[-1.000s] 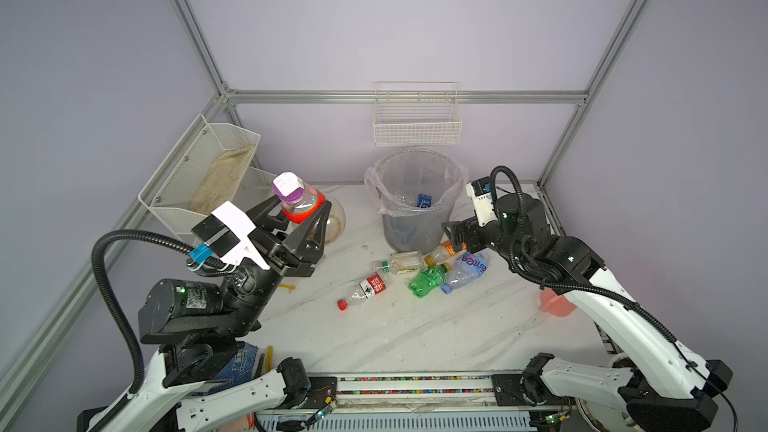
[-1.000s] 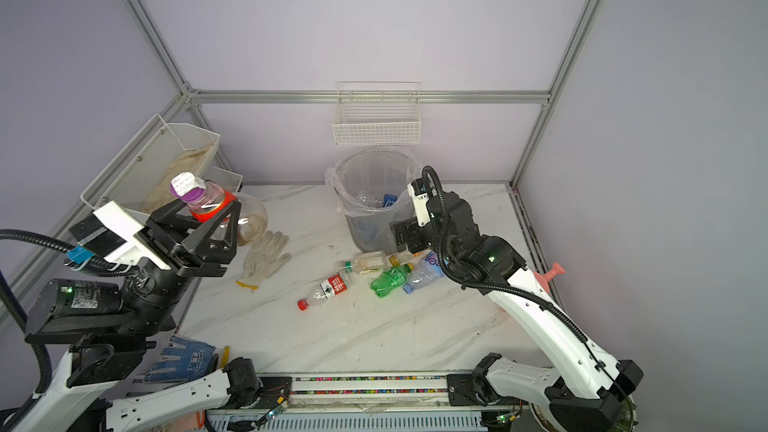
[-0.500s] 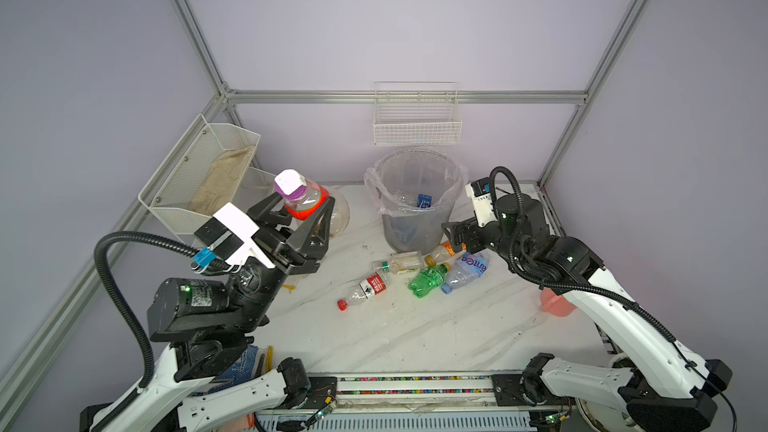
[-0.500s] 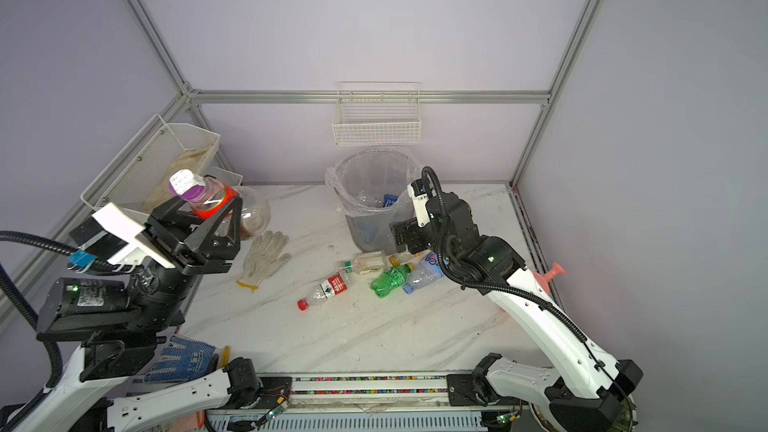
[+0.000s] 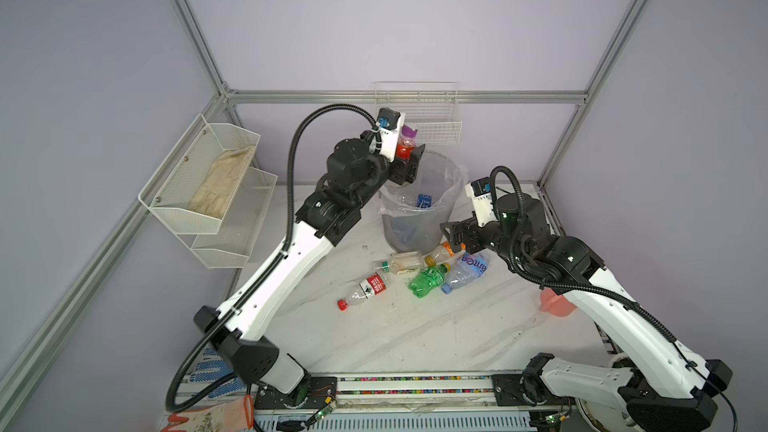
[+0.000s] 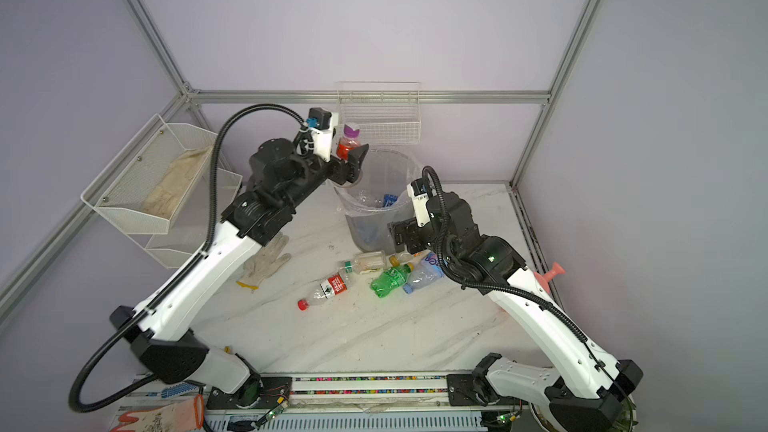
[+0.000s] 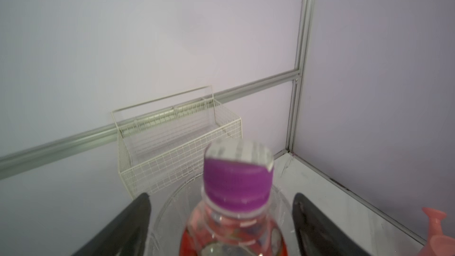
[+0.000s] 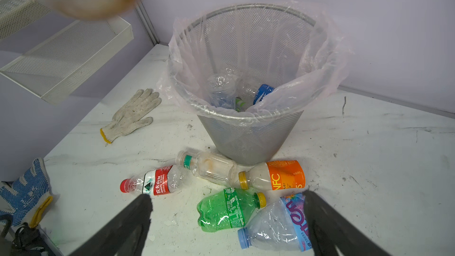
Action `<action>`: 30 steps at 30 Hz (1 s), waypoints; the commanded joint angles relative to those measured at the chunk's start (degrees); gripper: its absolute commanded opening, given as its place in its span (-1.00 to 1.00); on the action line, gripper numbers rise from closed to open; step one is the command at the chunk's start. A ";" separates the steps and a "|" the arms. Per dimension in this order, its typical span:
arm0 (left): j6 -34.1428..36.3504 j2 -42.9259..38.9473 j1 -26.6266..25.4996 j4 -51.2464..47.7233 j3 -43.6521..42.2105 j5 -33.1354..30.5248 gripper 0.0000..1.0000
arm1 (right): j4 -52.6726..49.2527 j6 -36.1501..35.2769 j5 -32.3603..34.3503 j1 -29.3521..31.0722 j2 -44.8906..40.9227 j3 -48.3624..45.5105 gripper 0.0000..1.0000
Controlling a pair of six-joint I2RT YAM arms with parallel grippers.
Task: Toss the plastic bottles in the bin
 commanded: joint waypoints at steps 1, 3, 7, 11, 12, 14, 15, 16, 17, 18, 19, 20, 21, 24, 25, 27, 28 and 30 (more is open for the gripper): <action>-3.85 0.67 0.21 -14.78 7.88 8.32 1.00 | -0.98 0.77 0.32 0.02 -2.06 1.78 0.95; -4.16 -4.10 0.20 -8.33 0.32 8.80 1.00 | -1.05 1.10 1.05 0.05 -2.96 0.97 0.95; -4.34 -10.57 0.22 -2.64 -6.48 7.72 1.00 | -0.08 1.63 0.63 0.02 -3.49 -0.66 0.95; -4.43 -14.48 0.19 -2.64 -8.31 7.29 1.00 | 0.20 1.58 0.72 0.02 -2.00 -0.53 0.95; -4.44 -15.31 0.22 -2.65 -8.77 7.28 1.00 | 0.33 1.48 0.63 0.02 -1.69 -0.48 0.95; -4.54 -16.79 0.22 -2.55 -9.77 7.26 1.00 | 0.58 1.47 0.75 0.02 -1.27 -0.35 0.95; -4.70 -17.66 0.18 -2.40 -10.41 7.37 1.00 | 0.72 1.56 0.76 0.02 -1.22 -0.36 0.95; -4.88 -18.52 0.14 -2.22 -11.13 7.45 1.00 | 0.59 1.68 0.86 0.02 -1.14 -0.35 0.95; -5.04 -19.35 0.14 -2.01 -11.92 7.46 1.00 | 0.51 1.72 1.00 0.03 -1.06 -0.48 0.95; -5.14 -20.34 0.14 -1.52 -12.88 7.48 1.00 | 0.34 1.98 1.29 0.03 -0.95 -0.57 0.95; -5.37 -21.49 0.20 -1.04 -14.10 7.47 1.00 | 0.24 2.33 1.37 0.02 -0.83 -0.71 0.95; -5.57 -22.37 0.18 -0.61 -15.14 7.50 1.00 | 0.20 2.64 1.37 0.02 -0.77 -0.92 0.95; -5.72 -23.39 0.13 -0.06 -16.44 7.58 1.00 | 0.09 3.23 1.42 0.02 -0.69 -1.02 0.95; -6.42 -26.85 0.17 3.02 -21.20 8.70 1.00 | -0.34 4.69 2.21 0.02 -0.42 -1.61 0.95; -6.77 -28.19 0.14 4.29 -22.90 9.17 1.00 | -0.29 5.09 2.51 0.03 -0.29 -1.86 0.95; -7.33 -29.90 0.13 5.54 -25.00 9.63 1.00 | -0.21 5.32 2.96 0.02 -0.22 -2.26 0.95; -7.52 -30.51 0.13 5.68 -25.68 9.68 1.00 | -0.14 5.42 3.18 0.02 -0.14 -2.38 0.95; -7.94 -31.67 0.13 5.66 -26.68 9.78 1.00 | -0.45 5.81 3.55 0.05 0.38 -2.21 0.95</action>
